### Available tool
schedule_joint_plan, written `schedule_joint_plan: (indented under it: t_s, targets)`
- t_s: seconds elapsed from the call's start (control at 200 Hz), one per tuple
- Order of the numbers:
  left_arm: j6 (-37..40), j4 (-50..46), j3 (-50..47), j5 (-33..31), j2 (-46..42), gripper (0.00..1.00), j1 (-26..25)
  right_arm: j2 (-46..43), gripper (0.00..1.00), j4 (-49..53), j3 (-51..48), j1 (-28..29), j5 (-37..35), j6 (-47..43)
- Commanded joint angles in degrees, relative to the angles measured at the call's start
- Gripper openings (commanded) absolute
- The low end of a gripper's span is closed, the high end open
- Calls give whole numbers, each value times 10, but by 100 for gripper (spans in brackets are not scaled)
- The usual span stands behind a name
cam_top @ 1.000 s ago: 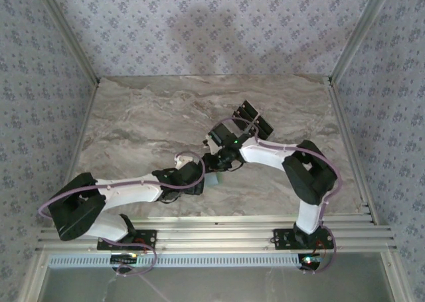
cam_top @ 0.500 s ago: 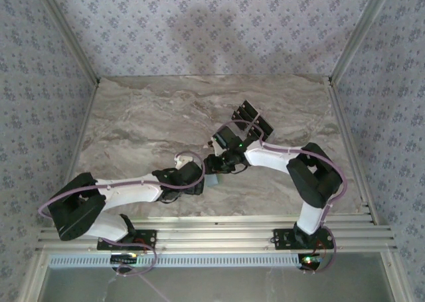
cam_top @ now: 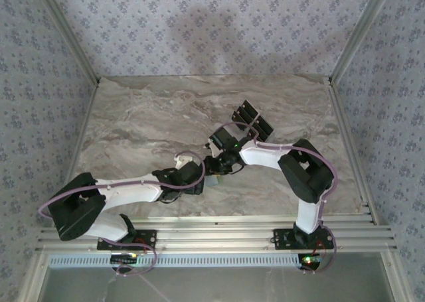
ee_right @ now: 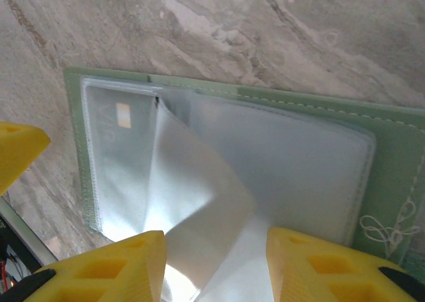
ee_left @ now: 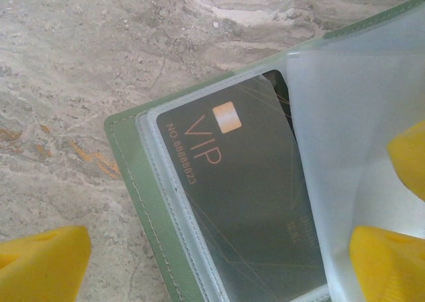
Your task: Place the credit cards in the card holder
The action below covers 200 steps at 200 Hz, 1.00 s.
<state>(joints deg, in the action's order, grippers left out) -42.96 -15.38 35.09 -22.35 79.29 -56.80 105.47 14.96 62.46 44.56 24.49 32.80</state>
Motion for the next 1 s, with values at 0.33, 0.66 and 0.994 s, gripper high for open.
schedule_joint_plan:
  t_s: [0.33,0.66,0.994]
  targets:
    - [-18,-38,-23,-27,-98,100,-5,13,46,42,74,26,7,-7]
    - [-86,-116,-75,-76,-281,100,-3,56,46,81,141,54,9,-11]
    - [-115,-149,-87,-74,-322,100,9,116,46,93,166,60,17,-17]
